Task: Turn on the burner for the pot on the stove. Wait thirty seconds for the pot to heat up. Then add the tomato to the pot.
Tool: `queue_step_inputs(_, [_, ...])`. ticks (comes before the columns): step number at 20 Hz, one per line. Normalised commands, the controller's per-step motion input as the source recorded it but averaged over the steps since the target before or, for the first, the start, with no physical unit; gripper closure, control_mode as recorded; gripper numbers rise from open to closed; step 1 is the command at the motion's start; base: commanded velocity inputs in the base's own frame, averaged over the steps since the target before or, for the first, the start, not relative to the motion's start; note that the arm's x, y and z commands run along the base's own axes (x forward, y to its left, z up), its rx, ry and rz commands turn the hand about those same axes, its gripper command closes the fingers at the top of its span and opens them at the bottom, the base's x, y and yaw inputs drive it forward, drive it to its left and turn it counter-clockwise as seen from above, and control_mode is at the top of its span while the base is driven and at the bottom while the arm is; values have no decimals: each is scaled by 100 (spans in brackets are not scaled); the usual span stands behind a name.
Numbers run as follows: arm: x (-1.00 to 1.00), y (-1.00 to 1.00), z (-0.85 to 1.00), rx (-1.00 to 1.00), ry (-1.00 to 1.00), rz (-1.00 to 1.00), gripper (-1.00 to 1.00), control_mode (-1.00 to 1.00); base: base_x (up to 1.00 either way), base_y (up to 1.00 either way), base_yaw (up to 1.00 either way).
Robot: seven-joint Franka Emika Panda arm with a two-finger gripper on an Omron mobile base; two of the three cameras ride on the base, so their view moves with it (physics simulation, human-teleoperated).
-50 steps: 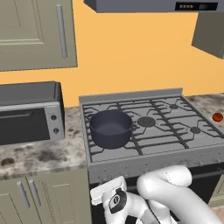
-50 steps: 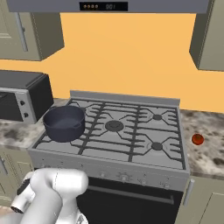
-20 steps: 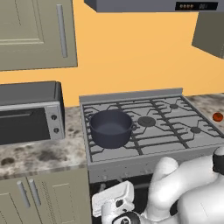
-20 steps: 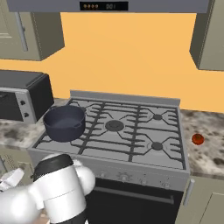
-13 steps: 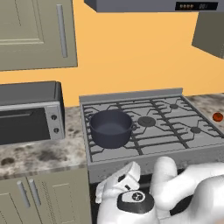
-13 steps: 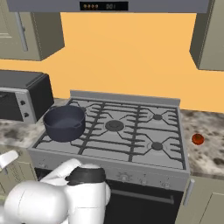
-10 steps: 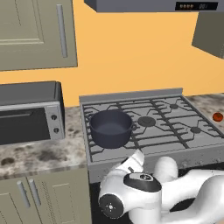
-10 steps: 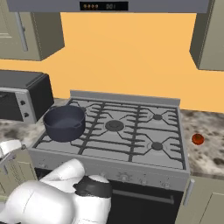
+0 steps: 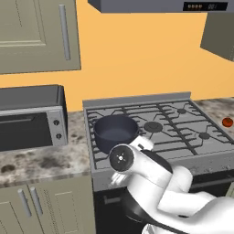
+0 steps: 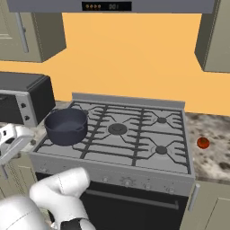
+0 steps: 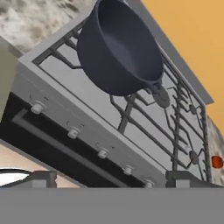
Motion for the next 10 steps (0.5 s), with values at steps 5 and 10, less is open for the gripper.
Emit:
queue_step_inputs(5, [64, -91, 0, 1, 0, 13, -100, -100, 0, 0, 0])
queue_step_inputs(10, [71, -100, 0, 8, 0, 15, -100, -100, 0, 0, 0])
